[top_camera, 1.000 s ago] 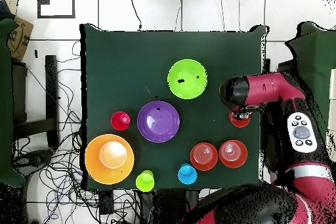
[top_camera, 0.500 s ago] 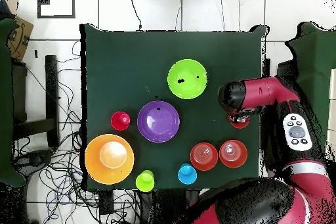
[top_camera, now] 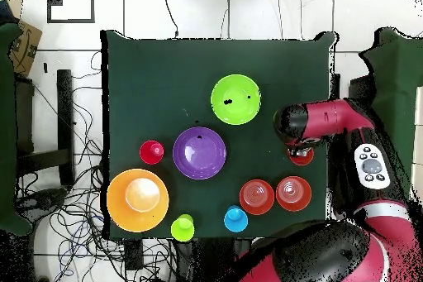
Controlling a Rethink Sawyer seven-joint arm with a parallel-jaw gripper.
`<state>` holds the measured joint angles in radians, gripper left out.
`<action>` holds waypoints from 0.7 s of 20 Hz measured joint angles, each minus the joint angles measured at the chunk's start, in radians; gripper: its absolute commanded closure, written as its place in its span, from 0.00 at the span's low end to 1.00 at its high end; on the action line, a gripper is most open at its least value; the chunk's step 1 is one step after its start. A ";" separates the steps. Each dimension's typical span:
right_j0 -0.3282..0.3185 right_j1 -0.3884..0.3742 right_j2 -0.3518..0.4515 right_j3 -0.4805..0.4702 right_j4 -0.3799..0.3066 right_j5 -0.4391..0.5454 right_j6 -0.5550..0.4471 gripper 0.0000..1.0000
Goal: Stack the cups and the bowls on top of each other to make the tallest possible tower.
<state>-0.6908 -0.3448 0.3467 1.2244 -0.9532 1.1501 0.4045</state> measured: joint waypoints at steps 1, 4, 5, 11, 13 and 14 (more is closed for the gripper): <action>-0.001 0.000 0.000 0.000 0.001 0.000 0.000 0.00; -0.003 0.000 0.000 0.000 0.006 0.000 0.000 0.00; -0.004 0.000 0.000 0.000 0.009 0.000 0.000 0.00; -0.022 0.001 0.000 0.003 0.030 0.000 0.000 0.00; -0.027 0.001 0.000 0.004 0.036 -0.001 0.000 1.00; -0.028 0.001 0.000 0.004 0.036 -0.001 0.000 1.00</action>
<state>-0.7183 -0.3437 0.3470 1.2281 -0.9168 1.1495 0.4045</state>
